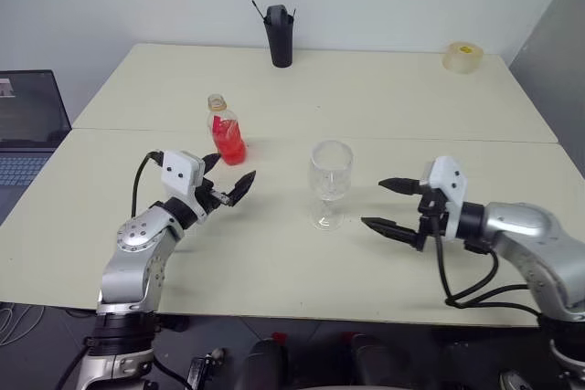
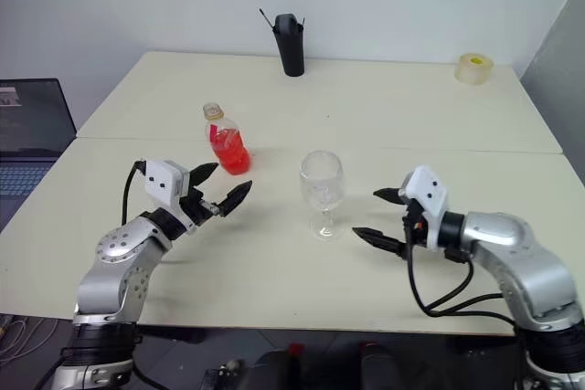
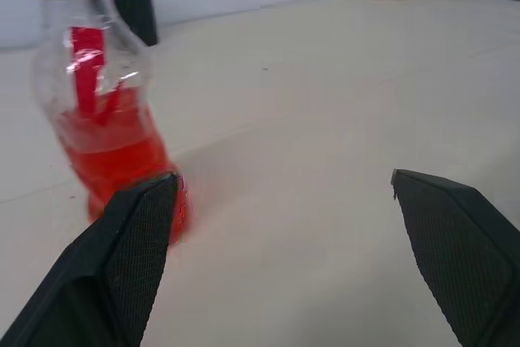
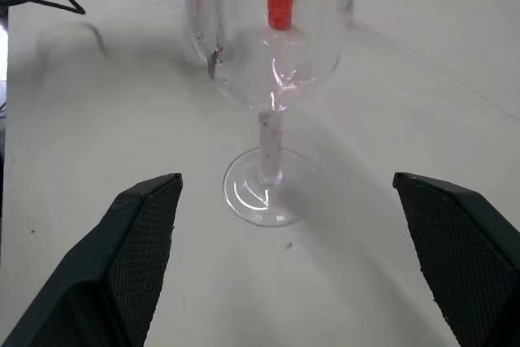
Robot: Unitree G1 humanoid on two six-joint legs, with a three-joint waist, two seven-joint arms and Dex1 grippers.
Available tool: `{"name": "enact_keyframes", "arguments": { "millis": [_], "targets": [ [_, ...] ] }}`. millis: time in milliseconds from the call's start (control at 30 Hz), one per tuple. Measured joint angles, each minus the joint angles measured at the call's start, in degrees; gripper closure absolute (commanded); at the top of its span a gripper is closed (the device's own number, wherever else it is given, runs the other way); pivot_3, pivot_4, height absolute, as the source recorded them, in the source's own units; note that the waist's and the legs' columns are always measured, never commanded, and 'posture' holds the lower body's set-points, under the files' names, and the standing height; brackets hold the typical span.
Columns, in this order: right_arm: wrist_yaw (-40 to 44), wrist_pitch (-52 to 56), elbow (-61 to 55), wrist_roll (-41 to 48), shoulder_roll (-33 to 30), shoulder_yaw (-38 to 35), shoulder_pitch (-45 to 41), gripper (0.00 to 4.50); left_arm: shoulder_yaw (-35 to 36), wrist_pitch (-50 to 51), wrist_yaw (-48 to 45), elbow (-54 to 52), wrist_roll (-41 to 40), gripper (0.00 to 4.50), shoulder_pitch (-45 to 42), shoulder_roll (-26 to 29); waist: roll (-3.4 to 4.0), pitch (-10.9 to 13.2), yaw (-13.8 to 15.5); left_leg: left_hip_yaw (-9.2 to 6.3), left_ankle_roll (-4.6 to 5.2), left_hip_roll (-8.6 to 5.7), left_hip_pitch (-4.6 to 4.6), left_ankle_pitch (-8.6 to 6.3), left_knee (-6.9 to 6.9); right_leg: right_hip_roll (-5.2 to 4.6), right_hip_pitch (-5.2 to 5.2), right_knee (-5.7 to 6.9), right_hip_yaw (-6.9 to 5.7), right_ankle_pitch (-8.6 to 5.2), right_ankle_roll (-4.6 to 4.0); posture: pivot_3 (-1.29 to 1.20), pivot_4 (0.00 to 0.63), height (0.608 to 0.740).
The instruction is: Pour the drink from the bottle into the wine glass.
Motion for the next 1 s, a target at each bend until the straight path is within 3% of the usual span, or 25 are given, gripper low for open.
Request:
{"name": "enact_keyframes", "arguments": {
  "millis": [167,300,567,1000],
  "targets": [
    [-0.66,5.13,-0.43,8.29,-2.76,-6.87,-10.47,0.05,0.13,-2.55,6.93,3.65,3.09,0.0,-1.75,-3.2,-0.01,0.01,-0.16,-0.01,0.0,0.02,0.0,0.0,-0.03,0.0,-0.03,0.01,-0.01,0.0,0.0,0.0,0.15,0.74],
    [-3.07,8.44,-3.08,14.42,-2.58,-7.93,-16.7,0.05,0.05,-2.95,11.78,5.93,5.27,0.0,-3.45,-5.24,-0.06,0.03,0.05,-0.05,0.0,0.02,-0.04,0.0,0.0,-0.01,0.0,0.0,-0.01,0.0,0.0,0.0,0.15,0.74],
    [-6.21,11.0,-4.61,17.65,-3.24,-5.62,-17.37,0.05,-0.1,-4.09,16.31,8.86,7.86,0.0,-5.8,-6.48,-0.13,0.06,0.22,-0.05,0.01,-0.02,-0.09,0.01,0.03,-0.07,-0.03,0.0,-0.05,0.0,0.0,0.0,0.15,0.74],
    [-8.61,11.34,-4.36,18.31,-3.5,-3.45,-18.99,0.05,-1.5,-8.48,17.57,24.33,11.27,0.0,-15.52,-7.22,-0.15,0.07,0.16,-0.02,0.01,-0.04,-0.12,0.02,0.03,-0.06,-0.09,0.01,-0.13,0.0,0.0,0.0,0.15,0.74]
  ]
}}
